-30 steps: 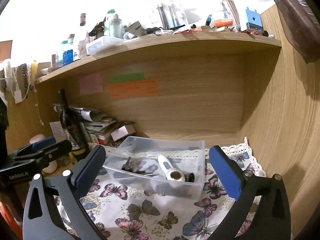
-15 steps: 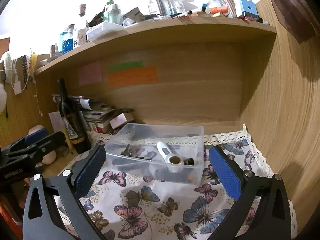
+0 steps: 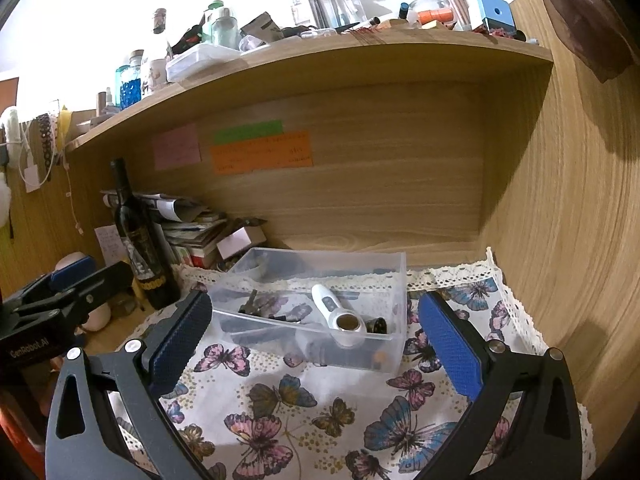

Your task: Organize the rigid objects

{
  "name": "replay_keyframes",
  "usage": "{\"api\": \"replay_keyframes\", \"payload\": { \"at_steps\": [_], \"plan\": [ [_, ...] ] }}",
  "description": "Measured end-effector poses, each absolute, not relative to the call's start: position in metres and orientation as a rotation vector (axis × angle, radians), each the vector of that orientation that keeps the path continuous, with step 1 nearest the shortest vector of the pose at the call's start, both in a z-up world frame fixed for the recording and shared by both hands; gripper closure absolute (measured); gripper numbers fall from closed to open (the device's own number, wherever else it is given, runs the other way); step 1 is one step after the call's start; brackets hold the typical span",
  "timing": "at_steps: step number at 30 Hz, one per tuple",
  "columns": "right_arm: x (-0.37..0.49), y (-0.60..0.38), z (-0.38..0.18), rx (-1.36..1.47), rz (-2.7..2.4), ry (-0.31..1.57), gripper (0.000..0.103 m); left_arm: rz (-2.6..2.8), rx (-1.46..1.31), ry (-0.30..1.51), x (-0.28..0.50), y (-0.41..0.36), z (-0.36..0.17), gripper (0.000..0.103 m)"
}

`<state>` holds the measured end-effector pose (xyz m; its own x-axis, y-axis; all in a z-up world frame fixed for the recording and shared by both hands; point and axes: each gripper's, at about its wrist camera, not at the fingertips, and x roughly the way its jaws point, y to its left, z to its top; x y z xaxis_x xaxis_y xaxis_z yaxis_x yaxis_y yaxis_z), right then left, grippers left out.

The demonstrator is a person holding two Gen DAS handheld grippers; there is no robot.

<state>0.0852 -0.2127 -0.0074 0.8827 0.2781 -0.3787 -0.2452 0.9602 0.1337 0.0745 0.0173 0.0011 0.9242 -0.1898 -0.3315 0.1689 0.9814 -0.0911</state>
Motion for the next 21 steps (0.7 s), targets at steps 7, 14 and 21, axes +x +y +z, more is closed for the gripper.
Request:
{"api": "replay_keyframes", "payload": {
  "at_steps": [7,14,21],
  "plan": [
    [0.084,-0.214,-0.004,0.084,0.277,0.393,0.000,-0.186,-0.058,0.329,0.072,0.016,0.004,0.007],
    [0.082,-0.214,-0.002,0.075,0.278,0.383,0.000,-0.180,-0.055,0.311,0.069,0.015,0.008,0.006],
    [0.078,-0.216,0.004,0.076,0.268,0.361,0.000,-0.170,-0.059,0.290,0.066,0.013,0.013,0.004]
  ]
}}
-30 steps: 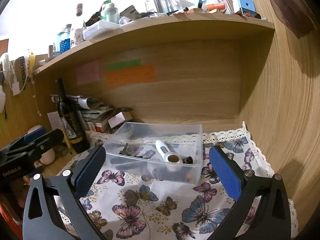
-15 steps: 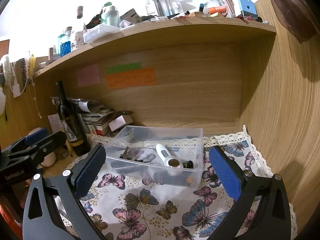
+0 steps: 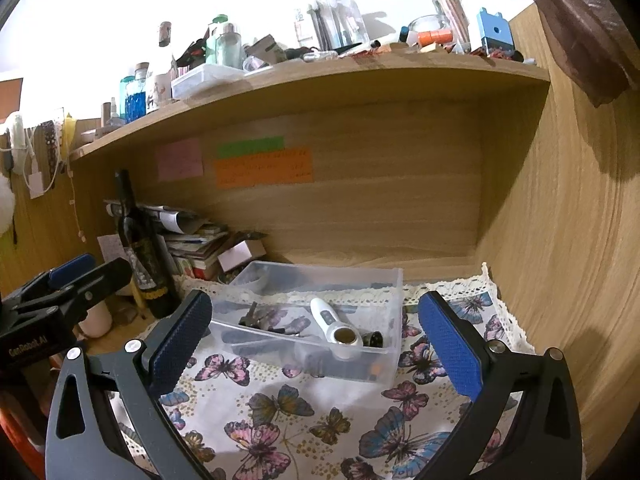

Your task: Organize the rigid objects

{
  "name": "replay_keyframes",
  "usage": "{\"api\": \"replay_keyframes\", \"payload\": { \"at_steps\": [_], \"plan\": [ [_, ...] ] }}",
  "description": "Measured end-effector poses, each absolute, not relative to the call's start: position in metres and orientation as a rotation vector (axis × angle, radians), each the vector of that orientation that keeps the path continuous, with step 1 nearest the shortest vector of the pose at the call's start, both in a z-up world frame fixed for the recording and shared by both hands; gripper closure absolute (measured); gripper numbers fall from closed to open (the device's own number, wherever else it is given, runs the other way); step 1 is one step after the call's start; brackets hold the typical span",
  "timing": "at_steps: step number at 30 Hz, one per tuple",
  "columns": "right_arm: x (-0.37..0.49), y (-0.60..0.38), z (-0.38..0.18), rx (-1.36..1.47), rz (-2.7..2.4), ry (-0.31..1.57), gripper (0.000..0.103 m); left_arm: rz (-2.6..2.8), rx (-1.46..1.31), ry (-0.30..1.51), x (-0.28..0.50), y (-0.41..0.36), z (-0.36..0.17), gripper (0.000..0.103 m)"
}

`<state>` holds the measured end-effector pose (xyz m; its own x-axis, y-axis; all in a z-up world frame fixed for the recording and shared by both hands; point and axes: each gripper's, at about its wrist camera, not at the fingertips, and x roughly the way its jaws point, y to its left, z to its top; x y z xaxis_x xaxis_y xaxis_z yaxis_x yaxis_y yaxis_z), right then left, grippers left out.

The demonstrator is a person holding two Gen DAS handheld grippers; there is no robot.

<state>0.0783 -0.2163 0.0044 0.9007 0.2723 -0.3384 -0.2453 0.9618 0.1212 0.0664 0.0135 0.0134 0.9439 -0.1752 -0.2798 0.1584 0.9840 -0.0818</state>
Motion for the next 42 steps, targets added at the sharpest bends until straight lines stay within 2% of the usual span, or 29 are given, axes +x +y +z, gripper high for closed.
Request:
{"api": "replay_keyframes", "payload": {
  "at_steps": [42],
  "plan": [
    [0.0731,-0.2184,0.0114,0.077,0.253,0.332,0.000,-0.174,-0.061,0.287,0.0608,0.0086,0.0172,0.002]
  ]
}}
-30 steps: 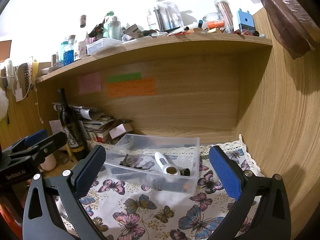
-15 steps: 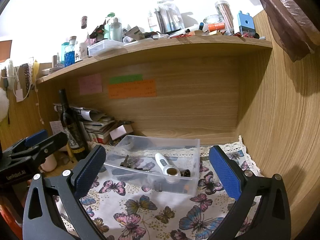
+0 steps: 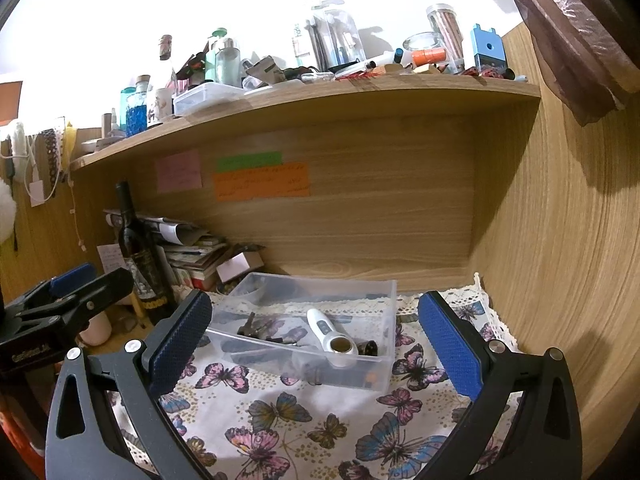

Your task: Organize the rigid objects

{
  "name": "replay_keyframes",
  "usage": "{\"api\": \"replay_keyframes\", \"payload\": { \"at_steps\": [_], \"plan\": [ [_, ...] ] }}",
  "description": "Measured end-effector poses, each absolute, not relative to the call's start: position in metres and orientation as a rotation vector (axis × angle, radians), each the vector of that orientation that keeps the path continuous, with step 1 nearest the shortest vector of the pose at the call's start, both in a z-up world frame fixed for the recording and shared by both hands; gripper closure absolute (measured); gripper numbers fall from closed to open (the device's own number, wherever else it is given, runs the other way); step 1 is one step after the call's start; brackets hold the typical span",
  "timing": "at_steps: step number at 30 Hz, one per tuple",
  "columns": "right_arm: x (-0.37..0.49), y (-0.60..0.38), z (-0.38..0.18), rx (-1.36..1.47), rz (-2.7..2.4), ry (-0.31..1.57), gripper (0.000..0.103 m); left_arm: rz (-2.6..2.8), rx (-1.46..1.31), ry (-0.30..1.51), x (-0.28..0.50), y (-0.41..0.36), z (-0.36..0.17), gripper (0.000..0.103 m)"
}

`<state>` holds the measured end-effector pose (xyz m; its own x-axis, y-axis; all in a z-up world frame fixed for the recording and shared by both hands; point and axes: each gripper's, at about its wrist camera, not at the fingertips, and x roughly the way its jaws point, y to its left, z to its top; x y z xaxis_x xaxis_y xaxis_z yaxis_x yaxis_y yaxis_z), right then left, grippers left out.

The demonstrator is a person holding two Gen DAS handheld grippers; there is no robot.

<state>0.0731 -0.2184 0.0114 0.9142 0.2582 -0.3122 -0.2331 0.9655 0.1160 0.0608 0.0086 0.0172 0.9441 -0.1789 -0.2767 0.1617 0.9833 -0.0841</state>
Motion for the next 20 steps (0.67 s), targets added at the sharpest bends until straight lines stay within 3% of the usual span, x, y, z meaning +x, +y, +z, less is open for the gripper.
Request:
{"api": "replay_keyframes", "payload": {
  "at_steps": [20],
  "plan": [
    [0.0730,-0.2170,0.0102,0.071,0.255,0.336,0.000,-0.159,-0.087,0.301,0.0621,0.0095,0.0161,0.002]
  ]
}}
